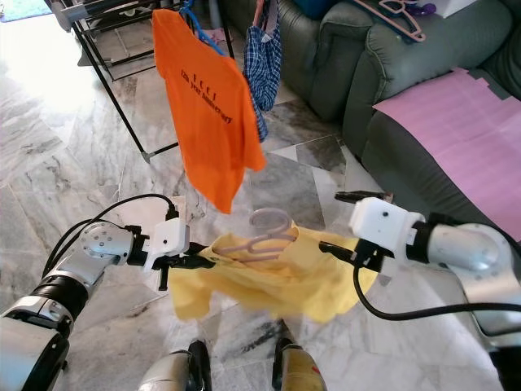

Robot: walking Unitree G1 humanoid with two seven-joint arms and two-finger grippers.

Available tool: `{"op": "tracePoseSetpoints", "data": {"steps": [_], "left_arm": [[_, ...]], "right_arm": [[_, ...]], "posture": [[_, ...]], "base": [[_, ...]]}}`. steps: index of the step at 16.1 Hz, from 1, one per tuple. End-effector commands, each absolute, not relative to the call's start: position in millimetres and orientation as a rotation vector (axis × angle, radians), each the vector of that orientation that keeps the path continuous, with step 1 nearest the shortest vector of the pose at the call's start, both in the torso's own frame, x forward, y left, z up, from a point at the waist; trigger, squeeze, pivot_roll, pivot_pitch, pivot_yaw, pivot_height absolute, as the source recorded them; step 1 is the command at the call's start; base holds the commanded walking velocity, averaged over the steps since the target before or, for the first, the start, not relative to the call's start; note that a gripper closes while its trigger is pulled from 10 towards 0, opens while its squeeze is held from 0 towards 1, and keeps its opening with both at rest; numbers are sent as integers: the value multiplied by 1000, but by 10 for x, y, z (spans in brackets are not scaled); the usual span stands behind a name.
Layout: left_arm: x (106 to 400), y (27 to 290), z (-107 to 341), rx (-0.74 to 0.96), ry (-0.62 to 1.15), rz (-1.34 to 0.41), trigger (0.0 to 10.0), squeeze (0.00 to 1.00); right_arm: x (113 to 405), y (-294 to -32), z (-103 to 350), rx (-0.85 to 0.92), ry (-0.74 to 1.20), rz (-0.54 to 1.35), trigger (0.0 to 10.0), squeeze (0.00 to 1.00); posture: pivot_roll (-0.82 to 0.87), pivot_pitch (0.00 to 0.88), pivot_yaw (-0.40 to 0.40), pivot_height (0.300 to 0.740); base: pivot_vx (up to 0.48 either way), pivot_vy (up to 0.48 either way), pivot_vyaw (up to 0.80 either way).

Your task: Hang hanger

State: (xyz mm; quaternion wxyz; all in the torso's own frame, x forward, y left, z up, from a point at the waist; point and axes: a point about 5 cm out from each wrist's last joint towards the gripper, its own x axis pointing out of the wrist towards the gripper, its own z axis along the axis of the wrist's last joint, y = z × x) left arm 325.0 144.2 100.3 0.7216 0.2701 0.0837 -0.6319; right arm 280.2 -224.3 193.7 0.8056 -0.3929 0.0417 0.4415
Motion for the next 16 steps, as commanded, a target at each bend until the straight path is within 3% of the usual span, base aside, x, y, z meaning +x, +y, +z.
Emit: {"op": "tracePoseSetpoints", "data": {"steps": [1, 2, 3, 4, 9, 10, 11, 12, 16], "left_arm": [[3247, 1384, 1090, 595, 100, -1427, 10000, 0], [3247, 1357, 1109, 592, 82, -1440, 10000, 0], [3256, 1340, 1121, 588, 74, -1437, 10000, 0], [3258, 1338, 1120, 596, 74, -1438, 10000, 0], [3266, 1322, 1174, 578, 42, -1443, 10000, 0], [3271, 1318, 1187, 578, 37, -1444, 10000, 0], [3272, 1317, 1200, 577, 31, -1448, 10000, 0], [3271, 1318, 1204, 577, 28, -1450, 10000, 0], [3271, 1318, 1207, 580, 25, -1452, 10000, 0]], "right_arm": [[2818, -2217, 1858, -795, 125, 995, 10000, 859], [2835, -2202, 1833, -757, 138, 1012, 10000, 761], [2828, -2168, 1799, -722, 158, 1045, 10000, 216], [2799, -2133, 1765, -703, 184, 1090, 10000, 0], [2725, -2173, 1570, -626, 302, 1151, 10000, 0], [2728, -2197, 1506, -633, 323, 1138, 9098, 0], [2748, -2229, 1458, -651, 337, 1116, 2118, 0], [2755, -2240, 1449, -657, 340, 1108, 0, 0], [2760, -2250, 1443, -658, 345, 1105, 0, 0]], "posture": [[-233, 235, 46, 740], [-231, 236, 44, 740], [-231, 236, 44, 740], [-225, 238, 41, 740], [-218, 242, 37, 740], [-218, 243, 37, 740], [-217, 244, 37, 740], [-217, 245, 38, 740], [-217, 245, 39, 740]], "base": [[0, 0, 0], [0, 0, 0], [0, 0, 0], [0, 0, 0], [0, 0, 0], [0, 0, 0], [0, 0, 0], [0, 0, 0], [0, 0, 0]]}}
